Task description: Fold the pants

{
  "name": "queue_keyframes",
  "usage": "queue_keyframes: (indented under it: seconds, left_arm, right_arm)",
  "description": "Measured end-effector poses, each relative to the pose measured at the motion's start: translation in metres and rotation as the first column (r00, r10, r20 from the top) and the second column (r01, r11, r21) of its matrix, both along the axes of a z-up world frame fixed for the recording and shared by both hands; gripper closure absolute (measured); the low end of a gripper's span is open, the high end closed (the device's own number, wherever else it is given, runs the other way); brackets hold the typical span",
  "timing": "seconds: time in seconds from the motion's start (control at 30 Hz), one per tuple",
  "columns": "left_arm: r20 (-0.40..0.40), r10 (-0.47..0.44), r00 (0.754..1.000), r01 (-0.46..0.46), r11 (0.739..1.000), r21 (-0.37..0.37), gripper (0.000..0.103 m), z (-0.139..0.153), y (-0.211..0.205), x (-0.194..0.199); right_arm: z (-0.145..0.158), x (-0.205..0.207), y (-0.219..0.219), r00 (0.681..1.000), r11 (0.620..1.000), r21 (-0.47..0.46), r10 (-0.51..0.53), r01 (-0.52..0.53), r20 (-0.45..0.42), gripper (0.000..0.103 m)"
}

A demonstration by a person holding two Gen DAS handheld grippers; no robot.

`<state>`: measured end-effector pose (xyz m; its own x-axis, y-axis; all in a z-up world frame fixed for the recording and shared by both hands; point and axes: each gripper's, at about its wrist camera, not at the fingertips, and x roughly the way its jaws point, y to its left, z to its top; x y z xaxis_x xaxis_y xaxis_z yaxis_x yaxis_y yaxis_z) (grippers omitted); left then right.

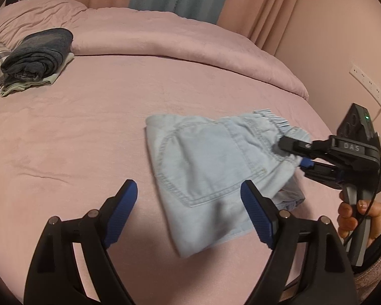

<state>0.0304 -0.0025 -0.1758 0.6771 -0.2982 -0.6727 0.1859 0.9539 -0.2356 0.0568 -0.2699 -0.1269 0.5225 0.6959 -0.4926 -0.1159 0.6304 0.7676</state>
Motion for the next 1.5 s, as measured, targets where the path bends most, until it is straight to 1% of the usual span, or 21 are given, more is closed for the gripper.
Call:
queue_keyframes:
  seconds: [0.23, 0.5, 0.73, 0.9, 0.97, 1.03, 1.13, 1.2, 1.23, 1.3, 1.33, 1.37, 1.43, 1.47, 1.5]
  left_arm:
    - [-0.012, 0.015, 1.000, -0.015, 1.000, 0.002, 0.019, -0.004, 0.002, 0.001]
    - [-0.031, 0.024, 0.999, -0.024, 1.000, 0.012, 0.019, -0.010, 0.003, 0.005]
    - [-0.052, 0.024, 0.998, -0.022, 0.999, 0.028, 0.019, -0.016, -0.001, 0.015]
    - [-0.047, 0.012, 0.999, -0.009, 0.998, 0.067, 0.019, -0.013, -0.010, 0.029]
    - [-0.045, 0.005, 0.999, -0.001, 0.997, 0.081, 0.019, -0.012, -0.015, 0.036]
    - [-0.043, -0.005, 0.999, 0.009, 0.995, 0.096, 0.019, -0.012, -0.022, 0.043]
    - [-0.042, -0.027, 0.999, 0.032, 0.992, 0.121, 0.019, -0.013, -0.033, 0.053]
    - [-0.044, -0.043, 0.998, 0.048, 0.989, 0.138, 0.019, -0.015, -0.039, 0.057]
    - [-0.043, -0.050, 0.998, 0.056, 0.988, 0.147, 0.019, -0.015, -0.043, 0.059]
    - [-0.040, -0.065, 0.997, 0.071, 0.984, 0.165, 0.019, -0.017, -0.047, 0.061]
    - [-0.039, -0.074, 0.996, 0.080, 0.982, 0.171, 0.019, -0.017, -0.049, 0.063]
    - [-0.038, -0.083, 0.996, 0.089, 0.980, 0.177, 0.019, -0.018, -0.051, 0.065]
    - [-0.035, -0.093, 0.995, 0.098, 0.977, 0.190, 0.019, -0.019, -0.054, 0.069]
    - [-0.033, -0.093, 0.995, 0.098, 0.976, 0.194, 0.019, -0.019, -0.054, 0.071]
    - [-0.030, -0.092, 0.995, 0.096, 0.976, 0.195, 0.019, -0.019, -0.055, 0.074]
  right_arm:
    - [0.009, -0.006, -0.015, 0.998, 0.999, 0.014, -0.049, 0.049, 0.026, 0.073]
    - [0.005, -0.013, -0.037, 0.993, 0.993, 0.008, -0.118, 0.118, 0.028, 0.073]
    - [-0.028, -0.009, -0.042, 0.993, 0.994, 0.013, -0.104, 0.105, -0.061, 0.073]
    - [-0.049, -0.006, -0.045, 0.990, 0.995, 0.036, -0.092, 0.097, -0.104, 0.073]
    - [-0.055, -0.006, -0.046, 0.988, 0.996, 0.028, -0.086, 0.090, -0.124, 0.073]
    - [-0.060, -0.007, -0.044, 0.986, 0.997, -0.024, -0.083, 0.080, -0.144, 0.073]
    - [-0.056, -0.012, -0.042, 0.988, 0.995, -0.066, -0.085, 0.077, -0.130, 0.073]
    - [-0.047, -0.016, -0.040, 0.989, 0.989, -0.130, -0.084, 0.069, -0.118, 0.063]
    - [-0.040, -0.018, -0.038, 0.991, 0.982, -0.175, -0.085, 0.066, -0.107, 0.060]
    - [-0.025, -0.025, -0.037, 0.993, 0.950, -0.305, -0.099, 0.075, -0.062, 0.045]
    - [-0.014, -0.030, -0.036, 0.993, 0.913, -0.395, -0.117, 0.098, -0.026, 0.041]
    - [-0.007, -0.033, -0.035, 0.992, 0.892, -0.438, -0.125, 0.114, 0.004, 0.036]
    - [0.010, -0.039, -0.030, 0.987, 0.842, -0.515, -0.136, 0.160, 0.083, 0.035]
    - [0.016, -0.039, -0.028, 0.983, 0.822, -0.539, -0.140, 0.184, 0.122, 0.035]
    - [0.022, -0.040, -0.025, 0.978, 0.809, -0.553, -0.135, 0.201, 0.158, 0.035]
